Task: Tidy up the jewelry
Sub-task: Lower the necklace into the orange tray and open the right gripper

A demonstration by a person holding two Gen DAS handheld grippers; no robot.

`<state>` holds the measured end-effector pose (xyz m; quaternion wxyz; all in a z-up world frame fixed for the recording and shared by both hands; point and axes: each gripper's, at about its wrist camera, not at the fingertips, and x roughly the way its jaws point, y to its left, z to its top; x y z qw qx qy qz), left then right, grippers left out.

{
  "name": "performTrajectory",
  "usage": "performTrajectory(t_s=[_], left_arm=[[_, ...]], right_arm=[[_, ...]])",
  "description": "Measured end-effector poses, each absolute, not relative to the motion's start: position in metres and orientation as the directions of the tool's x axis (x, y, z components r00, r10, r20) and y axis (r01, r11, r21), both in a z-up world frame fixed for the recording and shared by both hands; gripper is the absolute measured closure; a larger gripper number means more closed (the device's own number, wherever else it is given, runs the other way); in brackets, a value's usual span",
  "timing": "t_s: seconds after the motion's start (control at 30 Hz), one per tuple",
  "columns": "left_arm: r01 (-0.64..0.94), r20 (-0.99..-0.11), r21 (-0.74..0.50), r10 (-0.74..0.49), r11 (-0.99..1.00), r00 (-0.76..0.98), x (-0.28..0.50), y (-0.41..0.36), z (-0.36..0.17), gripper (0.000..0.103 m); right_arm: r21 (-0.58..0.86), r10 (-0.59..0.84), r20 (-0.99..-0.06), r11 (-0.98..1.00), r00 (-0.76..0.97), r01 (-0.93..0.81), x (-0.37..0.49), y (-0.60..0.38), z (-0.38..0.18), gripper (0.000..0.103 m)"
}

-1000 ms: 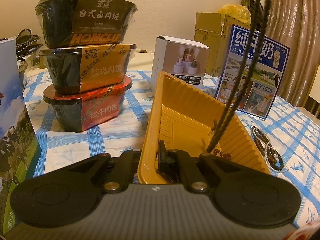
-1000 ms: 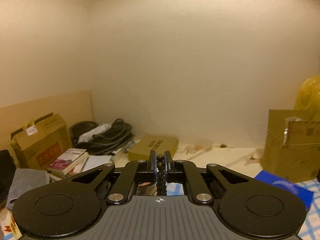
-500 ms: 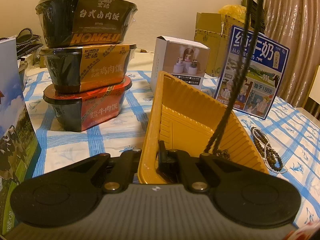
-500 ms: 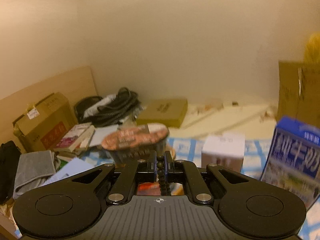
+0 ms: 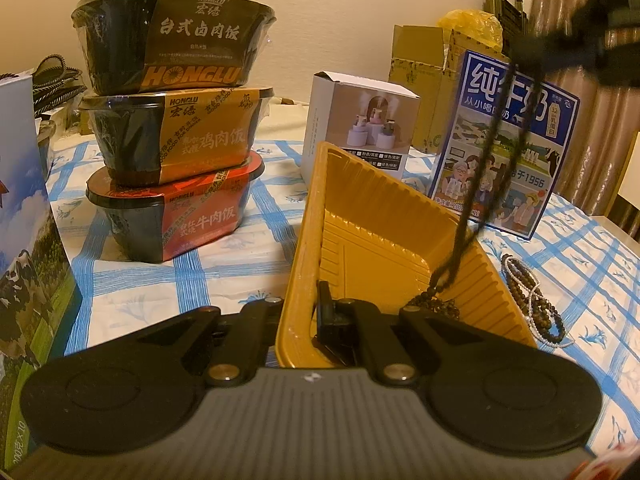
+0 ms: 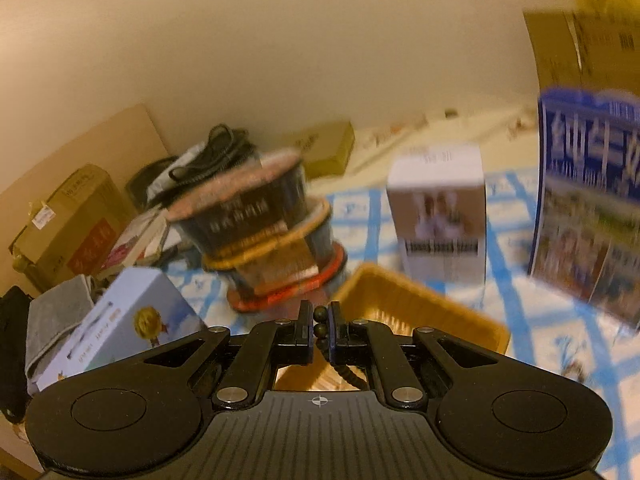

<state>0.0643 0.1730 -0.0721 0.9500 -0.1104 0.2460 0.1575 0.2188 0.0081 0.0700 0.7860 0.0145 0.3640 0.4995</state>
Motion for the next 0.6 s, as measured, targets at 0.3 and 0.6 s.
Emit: performTrajectory(t_s=[0.3, 0.6], left_arm=[[-0.354, -0.502, -0.131, 0.246, 0.926, 0.829, 0.064, 0.173, -0.072, 0.098], [-0.353, -0.504, -0.129, 0.246, 0.926, 0.828, 0.065, 0.173, -0.071, 0.098]], right_arm=[[0.441, 0.746, -0.635, 0.564, 0.202, -0.698, 0.224, 0.008, 0.012, 0.096], [0.544, 0.900, -0.382, 0.404, 0.211, -0.736, 0.219, 0.005, 0.039, 0.096]])
